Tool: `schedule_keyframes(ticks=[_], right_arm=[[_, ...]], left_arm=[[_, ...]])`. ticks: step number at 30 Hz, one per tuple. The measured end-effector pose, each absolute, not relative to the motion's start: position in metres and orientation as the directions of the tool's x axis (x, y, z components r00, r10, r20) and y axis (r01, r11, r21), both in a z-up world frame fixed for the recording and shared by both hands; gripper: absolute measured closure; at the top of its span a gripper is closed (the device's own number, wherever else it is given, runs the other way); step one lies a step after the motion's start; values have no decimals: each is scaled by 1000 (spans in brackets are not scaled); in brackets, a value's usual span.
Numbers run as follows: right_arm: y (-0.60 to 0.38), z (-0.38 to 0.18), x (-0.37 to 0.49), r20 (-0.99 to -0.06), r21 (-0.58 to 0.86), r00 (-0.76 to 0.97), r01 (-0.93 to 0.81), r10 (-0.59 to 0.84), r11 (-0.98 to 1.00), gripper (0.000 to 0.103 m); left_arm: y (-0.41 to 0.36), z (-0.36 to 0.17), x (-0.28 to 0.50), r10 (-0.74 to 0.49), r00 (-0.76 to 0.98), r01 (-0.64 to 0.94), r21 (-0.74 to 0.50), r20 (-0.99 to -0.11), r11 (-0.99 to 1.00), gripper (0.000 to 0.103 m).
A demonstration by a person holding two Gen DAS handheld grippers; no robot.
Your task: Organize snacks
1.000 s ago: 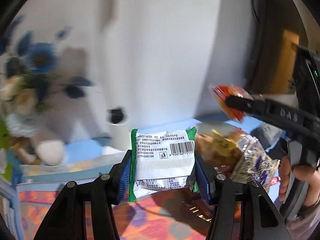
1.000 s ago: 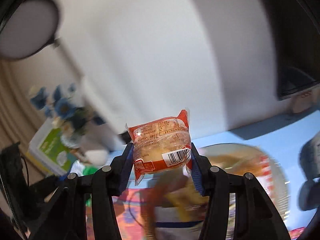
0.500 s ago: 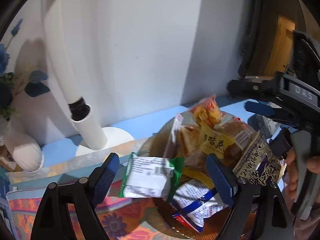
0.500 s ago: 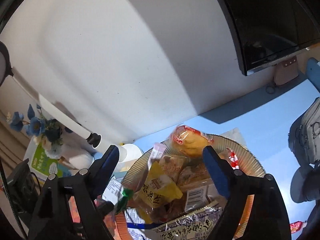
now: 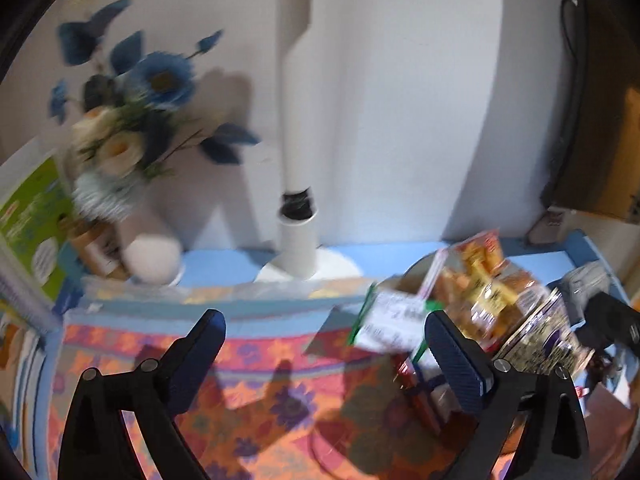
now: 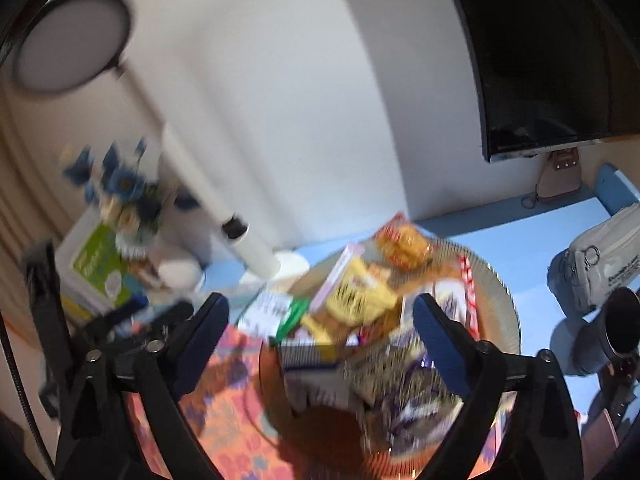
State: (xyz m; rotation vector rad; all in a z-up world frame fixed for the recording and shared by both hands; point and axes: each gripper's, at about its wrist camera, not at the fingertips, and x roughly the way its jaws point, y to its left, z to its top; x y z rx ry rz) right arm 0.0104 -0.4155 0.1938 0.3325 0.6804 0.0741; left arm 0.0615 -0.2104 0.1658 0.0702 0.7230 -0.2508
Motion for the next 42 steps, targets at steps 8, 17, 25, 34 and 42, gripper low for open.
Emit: schedule_keyframes(ticks=[8,17,25,34,42], right_arm=[[-376,149,-33,-642,117,764,18,62,993,0],[-383,124,-48,-622,144,781,49,53,988,0],[-390,119,-47,-629,175,774,58,67,983,0],[-389,118,-47,-635,185,769,56,76,981,0],[-388,119,-46,-633,186,770,49,82,981,0]], left_arm=[[-200,131,17,-123,736,179,16,-665,984,3],[-208,118,-7,-125,750,183,23,-650,983,3],[-213,113,-4,-125,742,177,12,-659,984,3],[-217,113,-5,-114,753,177,34,-648,984,3],[-219,113,-7,-105,763,176,49,-638,983,3]])
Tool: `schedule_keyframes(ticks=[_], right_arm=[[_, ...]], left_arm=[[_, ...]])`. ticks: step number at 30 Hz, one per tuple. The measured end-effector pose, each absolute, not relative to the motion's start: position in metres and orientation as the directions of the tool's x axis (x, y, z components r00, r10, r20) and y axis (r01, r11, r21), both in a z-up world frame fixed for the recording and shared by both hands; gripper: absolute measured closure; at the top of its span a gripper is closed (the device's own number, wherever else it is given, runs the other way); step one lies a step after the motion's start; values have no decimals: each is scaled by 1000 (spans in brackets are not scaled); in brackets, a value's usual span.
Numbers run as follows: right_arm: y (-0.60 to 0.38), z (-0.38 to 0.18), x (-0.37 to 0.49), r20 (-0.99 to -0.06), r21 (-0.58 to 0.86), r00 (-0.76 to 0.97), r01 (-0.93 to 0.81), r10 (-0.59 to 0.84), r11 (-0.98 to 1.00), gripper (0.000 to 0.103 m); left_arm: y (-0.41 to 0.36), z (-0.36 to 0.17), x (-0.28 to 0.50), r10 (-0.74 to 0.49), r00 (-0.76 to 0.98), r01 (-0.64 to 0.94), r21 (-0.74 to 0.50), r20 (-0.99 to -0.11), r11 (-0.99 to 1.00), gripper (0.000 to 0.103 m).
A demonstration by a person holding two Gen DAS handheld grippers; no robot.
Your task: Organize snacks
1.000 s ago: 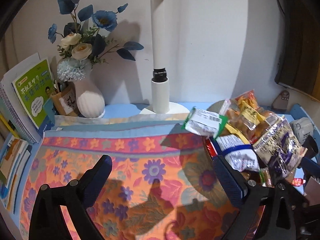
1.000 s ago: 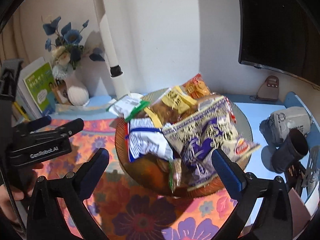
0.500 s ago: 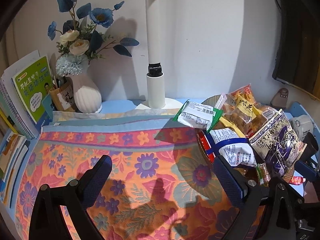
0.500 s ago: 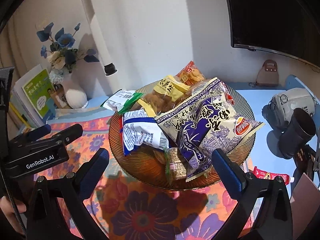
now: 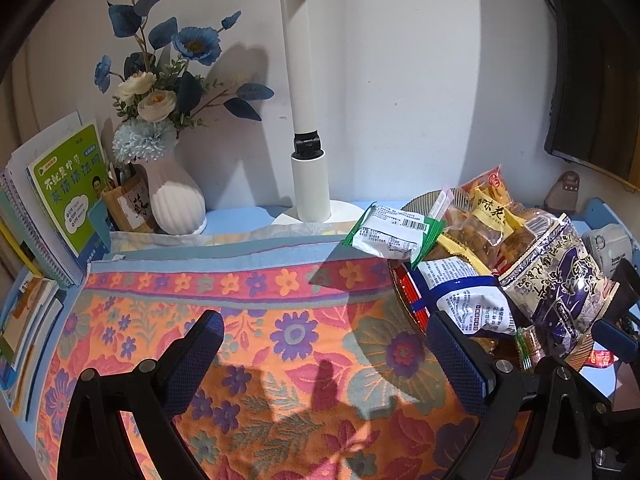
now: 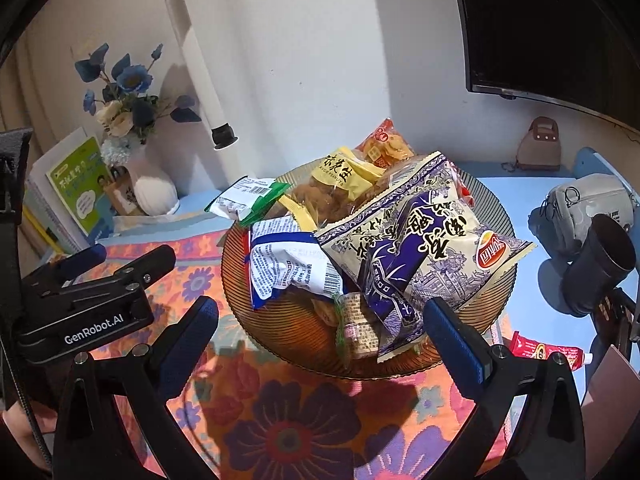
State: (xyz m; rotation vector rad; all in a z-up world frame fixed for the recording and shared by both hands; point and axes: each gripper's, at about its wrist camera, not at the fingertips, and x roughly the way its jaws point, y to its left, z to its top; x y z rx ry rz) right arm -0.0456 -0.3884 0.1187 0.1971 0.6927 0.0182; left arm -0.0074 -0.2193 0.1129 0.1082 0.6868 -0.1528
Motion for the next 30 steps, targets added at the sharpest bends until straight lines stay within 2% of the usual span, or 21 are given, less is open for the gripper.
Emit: schedule_keyframes(ticks=[30], right_arm=[[-385,111,-41,-655,184,752,68,71,981,0]], left_arm=[[-217,107,-4,-71,761,133,48,-645,990,3]])
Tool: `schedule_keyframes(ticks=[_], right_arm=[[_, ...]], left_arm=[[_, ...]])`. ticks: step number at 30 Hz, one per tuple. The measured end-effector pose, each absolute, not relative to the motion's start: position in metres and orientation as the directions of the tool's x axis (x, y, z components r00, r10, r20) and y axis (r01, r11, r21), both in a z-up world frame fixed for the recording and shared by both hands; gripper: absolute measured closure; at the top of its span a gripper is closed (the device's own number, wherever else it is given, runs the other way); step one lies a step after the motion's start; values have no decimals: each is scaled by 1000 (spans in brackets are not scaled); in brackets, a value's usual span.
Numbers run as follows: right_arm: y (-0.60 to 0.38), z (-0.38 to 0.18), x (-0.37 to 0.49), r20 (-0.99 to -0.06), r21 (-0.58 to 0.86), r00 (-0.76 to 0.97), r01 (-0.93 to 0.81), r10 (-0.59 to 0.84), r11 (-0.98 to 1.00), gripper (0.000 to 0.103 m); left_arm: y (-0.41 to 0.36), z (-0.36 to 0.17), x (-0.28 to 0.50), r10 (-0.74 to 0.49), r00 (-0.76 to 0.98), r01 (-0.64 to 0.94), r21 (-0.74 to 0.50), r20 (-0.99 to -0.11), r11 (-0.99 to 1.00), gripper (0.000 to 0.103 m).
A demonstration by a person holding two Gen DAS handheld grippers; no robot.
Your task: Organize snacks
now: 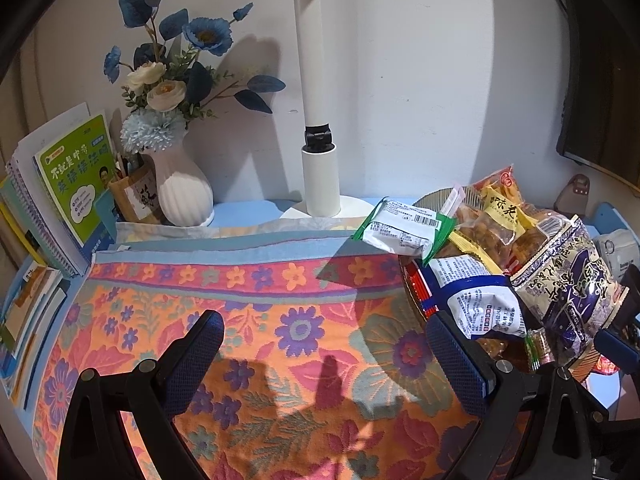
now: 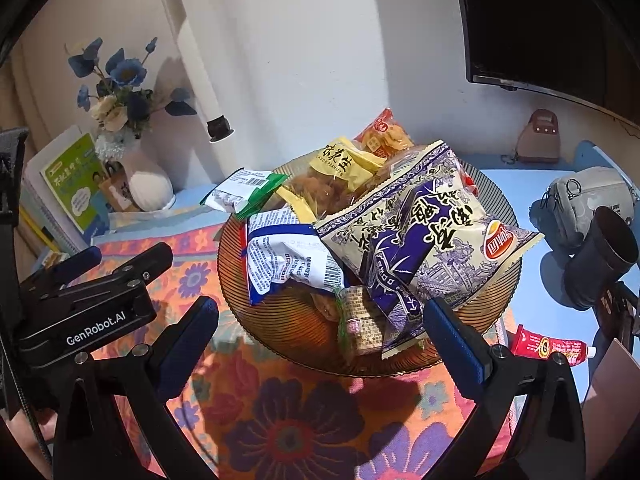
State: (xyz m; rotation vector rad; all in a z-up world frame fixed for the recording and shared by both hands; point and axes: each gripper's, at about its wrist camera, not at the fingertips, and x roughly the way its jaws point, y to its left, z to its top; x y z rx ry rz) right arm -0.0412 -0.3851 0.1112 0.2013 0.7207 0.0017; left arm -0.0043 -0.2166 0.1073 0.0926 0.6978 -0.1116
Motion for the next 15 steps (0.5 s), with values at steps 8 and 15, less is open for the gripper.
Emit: schedule_keyframes(ticks=[8,15], right_arm=[[-384,110,-40,-661,178,748,74,64,981,0],[-384,110,-39,-661,179,748,76,63,981,0]], left_arm=[[-215,106,-2,-66,758,124,44,-649,991,3],[-212,104,0,-60,754,113,40,-654,993,3]])
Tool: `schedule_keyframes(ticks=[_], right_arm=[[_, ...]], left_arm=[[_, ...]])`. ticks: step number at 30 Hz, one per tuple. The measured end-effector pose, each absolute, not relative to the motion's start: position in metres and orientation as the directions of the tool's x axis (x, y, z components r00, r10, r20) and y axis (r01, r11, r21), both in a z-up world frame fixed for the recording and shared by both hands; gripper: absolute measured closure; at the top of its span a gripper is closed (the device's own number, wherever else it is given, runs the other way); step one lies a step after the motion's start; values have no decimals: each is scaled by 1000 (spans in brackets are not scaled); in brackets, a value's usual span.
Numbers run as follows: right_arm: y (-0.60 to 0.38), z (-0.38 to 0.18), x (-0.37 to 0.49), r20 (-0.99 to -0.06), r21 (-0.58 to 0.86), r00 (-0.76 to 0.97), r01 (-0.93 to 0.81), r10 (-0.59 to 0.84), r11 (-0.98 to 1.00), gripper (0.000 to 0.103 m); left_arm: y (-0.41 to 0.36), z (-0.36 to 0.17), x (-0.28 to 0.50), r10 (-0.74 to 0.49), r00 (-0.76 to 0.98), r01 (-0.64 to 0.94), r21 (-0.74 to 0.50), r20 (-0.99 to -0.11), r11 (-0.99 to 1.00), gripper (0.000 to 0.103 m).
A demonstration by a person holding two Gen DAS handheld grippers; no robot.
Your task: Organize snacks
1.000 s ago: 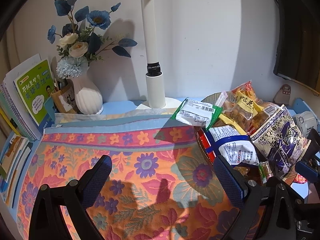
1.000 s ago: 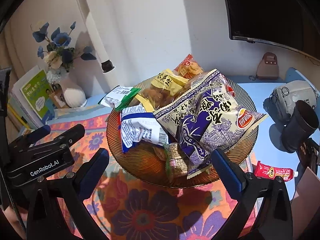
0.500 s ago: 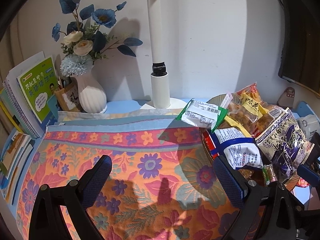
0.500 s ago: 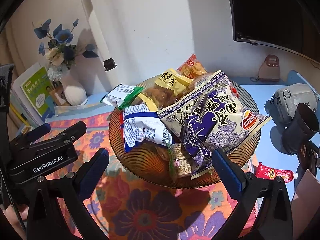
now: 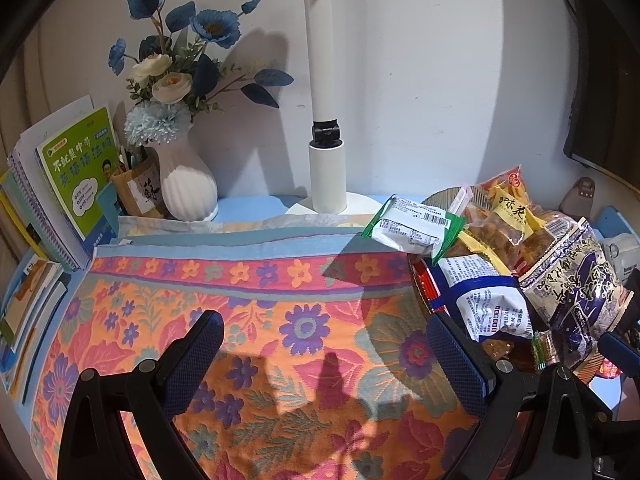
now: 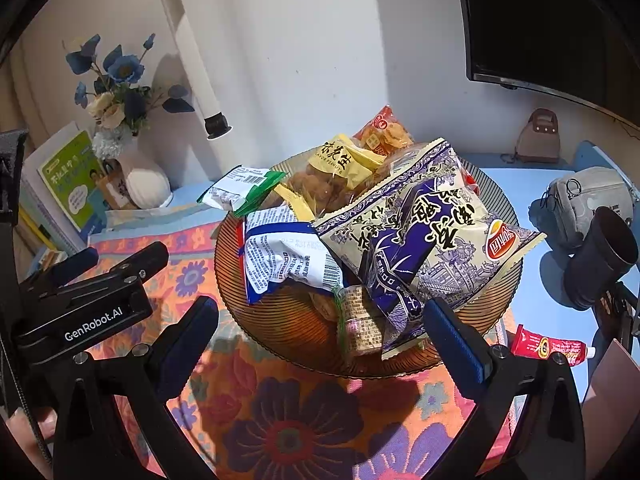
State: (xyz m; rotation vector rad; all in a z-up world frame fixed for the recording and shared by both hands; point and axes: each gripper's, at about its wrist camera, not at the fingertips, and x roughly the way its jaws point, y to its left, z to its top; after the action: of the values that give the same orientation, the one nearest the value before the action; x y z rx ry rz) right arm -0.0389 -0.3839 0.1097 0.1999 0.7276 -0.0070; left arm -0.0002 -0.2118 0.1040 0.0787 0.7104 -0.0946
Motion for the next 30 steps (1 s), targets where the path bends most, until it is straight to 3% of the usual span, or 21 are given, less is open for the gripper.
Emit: schedule_keyframes(ticks=[30], right_arm=[[-380,108,-39,-666,189,743,79,68,979,0]], left_arm=[[-211,98,2,-25,734,85,55,-679,995,3]])
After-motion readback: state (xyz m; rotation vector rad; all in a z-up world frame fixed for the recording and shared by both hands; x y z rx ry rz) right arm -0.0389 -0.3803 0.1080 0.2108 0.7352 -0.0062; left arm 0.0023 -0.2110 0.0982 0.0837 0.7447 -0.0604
